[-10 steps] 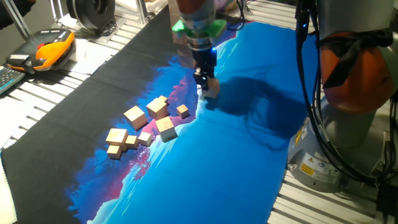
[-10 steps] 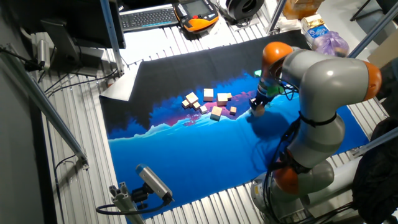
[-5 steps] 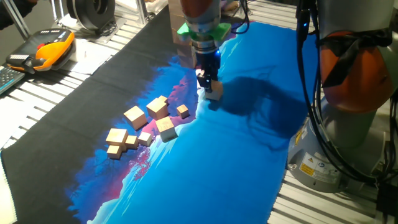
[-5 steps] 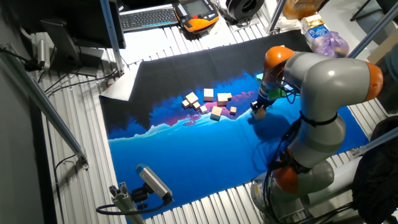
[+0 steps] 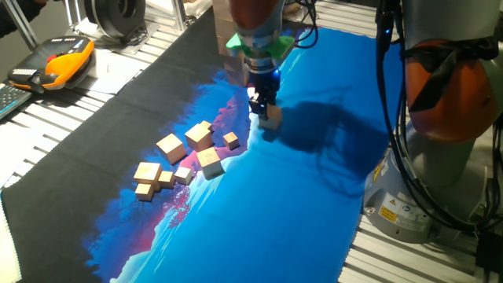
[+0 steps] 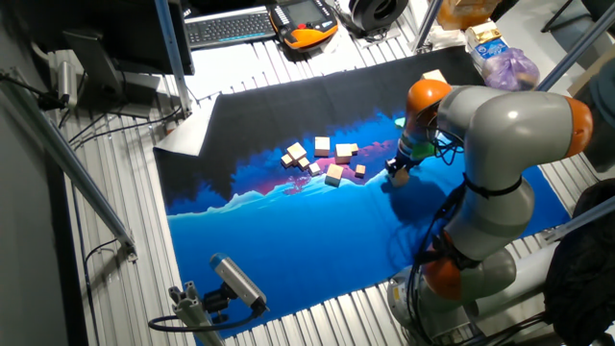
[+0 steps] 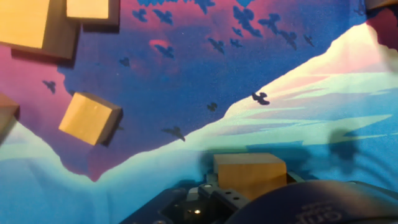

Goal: Stack the blocks in a vertical line of five

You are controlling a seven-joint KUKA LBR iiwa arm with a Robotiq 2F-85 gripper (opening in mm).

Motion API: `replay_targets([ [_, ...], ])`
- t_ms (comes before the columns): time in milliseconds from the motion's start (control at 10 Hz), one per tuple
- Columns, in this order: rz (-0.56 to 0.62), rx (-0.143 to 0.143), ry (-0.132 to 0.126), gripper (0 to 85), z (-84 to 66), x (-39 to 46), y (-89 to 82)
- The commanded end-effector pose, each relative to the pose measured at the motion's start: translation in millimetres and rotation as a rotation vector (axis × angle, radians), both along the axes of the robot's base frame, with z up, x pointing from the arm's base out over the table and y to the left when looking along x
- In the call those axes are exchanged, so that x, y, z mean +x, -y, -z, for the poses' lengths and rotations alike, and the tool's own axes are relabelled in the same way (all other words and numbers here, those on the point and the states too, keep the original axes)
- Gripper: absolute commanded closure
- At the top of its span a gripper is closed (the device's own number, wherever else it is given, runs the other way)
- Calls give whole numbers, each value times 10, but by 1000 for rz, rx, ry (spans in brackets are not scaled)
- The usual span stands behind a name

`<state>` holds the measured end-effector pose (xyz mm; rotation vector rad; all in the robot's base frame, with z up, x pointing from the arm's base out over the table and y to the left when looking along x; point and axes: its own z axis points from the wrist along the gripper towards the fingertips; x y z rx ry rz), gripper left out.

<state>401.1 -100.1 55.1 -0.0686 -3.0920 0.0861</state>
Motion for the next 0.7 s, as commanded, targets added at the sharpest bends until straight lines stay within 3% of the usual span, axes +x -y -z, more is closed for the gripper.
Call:
replay_targets([
  [0,3,-4,0,340,1,1,-3],
  [600,14,-14,-14,340,-81,46,-15],
])
